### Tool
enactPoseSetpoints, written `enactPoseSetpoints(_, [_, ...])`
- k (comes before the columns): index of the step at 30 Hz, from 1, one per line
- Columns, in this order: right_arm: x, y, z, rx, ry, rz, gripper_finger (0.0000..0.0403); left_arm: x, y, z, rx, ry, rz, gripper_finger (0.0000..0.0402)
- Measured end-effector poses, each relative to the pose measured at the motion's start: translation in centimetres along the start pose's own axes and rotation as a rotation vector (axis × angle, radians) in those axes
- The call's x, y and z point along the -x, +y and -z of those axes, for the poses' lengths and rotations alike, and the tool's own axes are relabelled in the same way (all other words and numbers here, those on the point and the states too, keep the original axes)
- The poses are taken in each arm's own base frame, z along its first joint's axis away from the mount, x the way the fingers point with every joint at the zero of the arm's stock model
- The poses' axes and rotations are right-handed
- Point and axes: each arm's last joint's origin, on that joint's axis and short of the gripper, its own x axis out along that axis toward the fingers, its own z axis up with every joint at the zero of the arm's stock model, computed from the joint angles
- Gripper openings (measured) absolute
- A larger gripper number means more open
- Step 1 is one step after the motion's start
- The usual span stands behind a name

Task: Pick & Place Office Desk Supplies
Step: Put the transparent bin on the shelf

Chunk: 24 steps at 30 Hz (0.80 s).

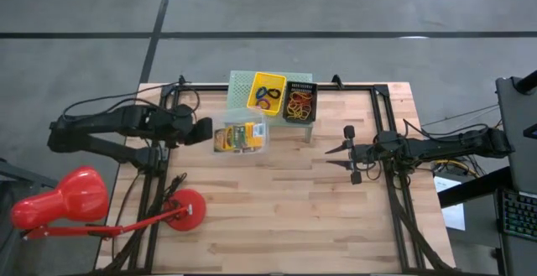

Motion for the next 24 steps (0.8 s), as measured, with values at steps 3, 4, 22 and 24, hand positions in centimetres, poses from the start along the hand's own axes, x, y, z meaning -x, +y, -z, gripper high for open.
enactPoseSetpoints(3, [0.0,0.0,0.0,0.0,0.0,0.0,0.0121,0.7,0.4,-0.1,0.022,0.0,-0.018,0.0])
enactPoseSetpoints(4, [0.0,0.0,0.0,0.0,0.0,0.0,0.0121,0.9,0.6,-0.1,0.031,0.0,-0.019,0.0])
enactPoseSetpoints(22, [0.0,0.0,0.0,0.0,0.001,0.0,0.0121,3.8,3.2,-1.3,0.568,-0.252,0.057,0.0])
enactPoseSetpoints(24, [0.0,0.0,0.0,0.0,0.001,0.0,0.0121,3.9,3.2,-1.4,0.634,-0.302,0.079,0.0])
